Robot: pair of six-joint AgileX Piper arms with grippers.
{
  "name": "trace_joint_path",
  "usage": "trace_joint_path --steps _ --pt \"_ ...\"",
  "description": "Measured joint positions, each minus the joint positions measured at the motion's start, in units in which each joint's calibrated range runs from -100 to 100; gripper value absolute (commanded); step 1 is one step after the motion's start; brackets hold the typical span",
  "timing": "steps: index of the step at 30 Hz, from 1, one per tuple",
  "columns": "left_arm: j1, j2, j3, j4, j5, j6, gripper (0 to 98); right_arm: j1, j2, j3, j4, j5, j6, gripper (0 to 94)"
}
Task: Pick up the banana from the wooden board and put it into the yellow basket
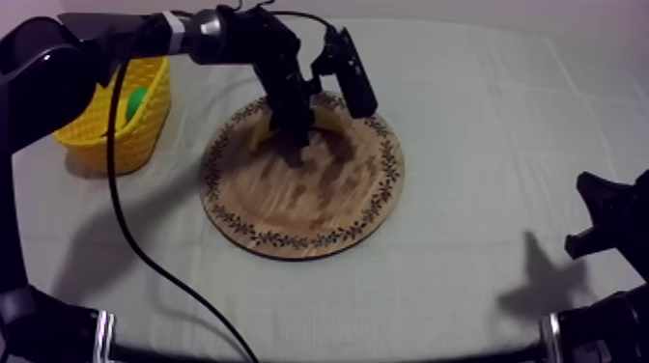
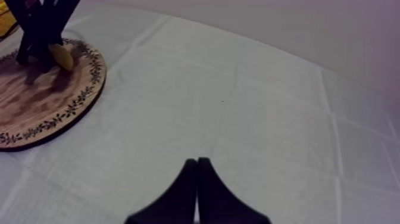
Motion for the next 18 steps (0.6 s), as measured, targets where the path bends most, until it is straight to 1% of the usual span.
trace_joint_path --steps 8,10,14,18 --pt "-0.51 -1.84 0.73 0.61 1.0 -0.51 31.5 0.0 0.0 0.0 0.0 0.0 0.0 0.3" --pt "-0.73 -2.78 1.17 1.0 1.19 -0.73 30.2 0.0 0.0 0.0 0.0 0.0 0.0 0.3" --pt "-1.17 -5.26 2.34 2.42 1.73 -1.24 29.8 0.0 0.0 0.0 0.0 0.0 0.0 0.3" --pt "-1.58 -8.51 3.89 3.09 3.93 -1.03 28.8 0.0 0.0 0.0 0.0 0.0 0.0 0.3"
